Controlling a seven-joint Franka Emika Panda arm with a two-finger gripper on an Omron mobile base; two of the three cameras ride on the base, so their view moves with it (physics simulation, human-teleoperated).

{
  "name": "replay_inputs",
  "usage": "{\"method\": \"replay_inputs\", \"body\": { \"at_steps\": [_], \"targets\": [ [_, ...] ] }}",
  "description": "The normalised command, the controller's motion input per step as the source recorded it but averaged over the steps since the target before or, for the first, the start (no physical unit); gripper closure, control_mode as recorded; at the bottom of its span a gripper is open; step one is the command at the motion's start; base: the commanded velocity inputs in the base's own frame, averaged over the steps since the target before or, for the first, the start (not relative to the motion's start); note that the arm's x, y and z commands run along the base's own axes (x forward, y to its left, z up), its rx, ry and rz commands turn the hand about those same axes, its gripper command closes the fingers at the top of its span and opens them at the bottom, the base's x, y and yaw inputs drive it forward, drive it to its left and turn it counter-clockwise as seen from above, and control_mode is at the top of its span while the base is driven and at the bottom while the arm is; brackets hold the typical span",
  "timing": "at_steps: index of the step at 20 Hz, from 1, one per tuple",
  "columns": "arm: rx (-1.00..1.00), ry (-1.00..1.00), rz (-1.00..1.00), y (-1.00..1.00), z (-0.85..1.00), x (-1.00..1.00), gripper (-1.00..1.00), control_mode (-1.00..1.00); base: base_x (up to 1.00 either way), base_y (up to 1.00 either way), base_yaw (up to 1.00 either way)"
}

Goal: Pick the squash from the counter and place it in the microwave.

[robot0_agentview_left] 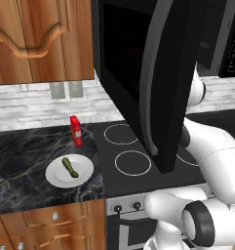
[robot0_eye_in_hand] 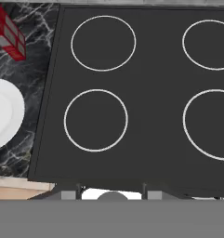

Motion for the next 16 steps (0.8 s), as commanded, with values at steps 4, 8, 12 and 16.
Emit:
{"method": "replay_inputs", "body": {
  "at_steps": [4,8,12,16],
  "targets": [
    [0.0,-0.07,0.02,-0.06,-0.07,-0.41,-1.0,-1.0,0.0,0.0,0.0],
    [0.0,-0.41,0.12,-0.24,-0.64,-1.0,-1.0,-1.0,0.0,0.0,0.0],
    [0.01,-0.48,0.21,-0.03,-0.72,-0.98,-1.0,-1.0,0.0,0.0,0.0],
    [0.06,-0.35,0.18,0.0,-0.35,-0.83,-1.0,-1.0,0.0,0.0,0.0]
  ]
}}
